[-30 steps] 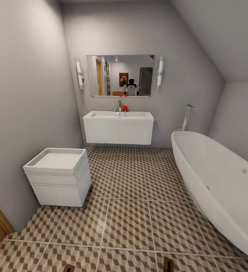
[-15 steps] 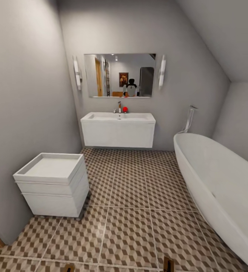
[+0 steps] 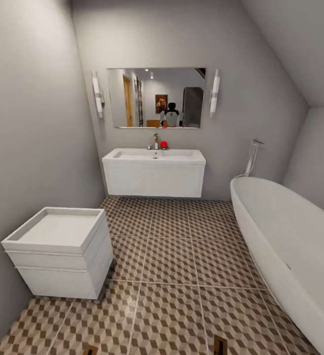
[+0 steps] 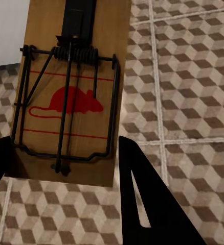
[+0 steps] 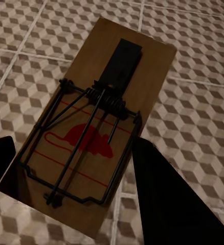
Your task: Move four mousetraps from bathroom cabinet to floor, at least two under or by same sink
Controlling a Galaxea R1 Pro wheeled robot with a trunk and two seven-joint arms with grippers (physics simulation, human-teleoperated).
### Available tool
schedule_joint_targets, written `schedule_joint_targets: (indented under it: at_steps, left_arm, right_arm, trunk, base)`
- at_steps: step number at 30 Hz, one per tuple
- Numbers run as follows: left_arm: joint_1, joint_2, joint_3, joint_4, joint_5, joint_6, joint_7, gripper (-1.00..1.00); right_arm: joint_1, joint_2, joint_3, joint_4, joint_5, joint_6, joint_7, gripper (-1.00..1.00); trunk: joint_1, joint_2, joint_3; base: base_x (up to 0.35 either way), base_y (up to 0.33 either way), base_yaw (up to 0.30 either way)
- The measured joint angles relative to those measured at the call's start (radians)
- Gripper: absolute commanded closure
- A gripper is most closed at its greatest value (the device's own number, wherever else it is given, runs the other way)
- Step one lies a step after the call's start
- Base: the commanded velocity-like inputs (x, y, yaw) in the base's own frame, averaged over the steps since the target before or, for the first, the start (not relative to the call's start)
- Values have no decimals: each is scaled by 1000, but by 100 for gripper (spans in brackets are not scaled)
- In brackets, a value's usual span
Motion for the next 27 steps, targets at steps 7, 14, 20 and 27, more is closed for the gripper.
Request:
schedule_joint_targets:
  at_steps: [7,14,20,27]
  left_arm:
    - [0,0,0,0,0,0,0,100]
    - [0,0,0,0,0,0,0,100]
    - [0,0,0,0,0,0,0,100]
    - [0,0,0,1,0,1,0,100]
  right_arm:
    - [0,0,0,0,0,0,0,100]
    - [0,0,0,0,0,0,0,100]
    - [0,0,0,0,0,1,0,100]
    - [0,0,0,0,0,1,0,100]
  trunk:
    - [0,0,0]
    - [0,0,3]
    - [0,0,8]
    - [0,0,8]
  base:
    - [316,0,0]
    - [317,0,-96]
    - [317,0,-117]
    - [317,0,-10]
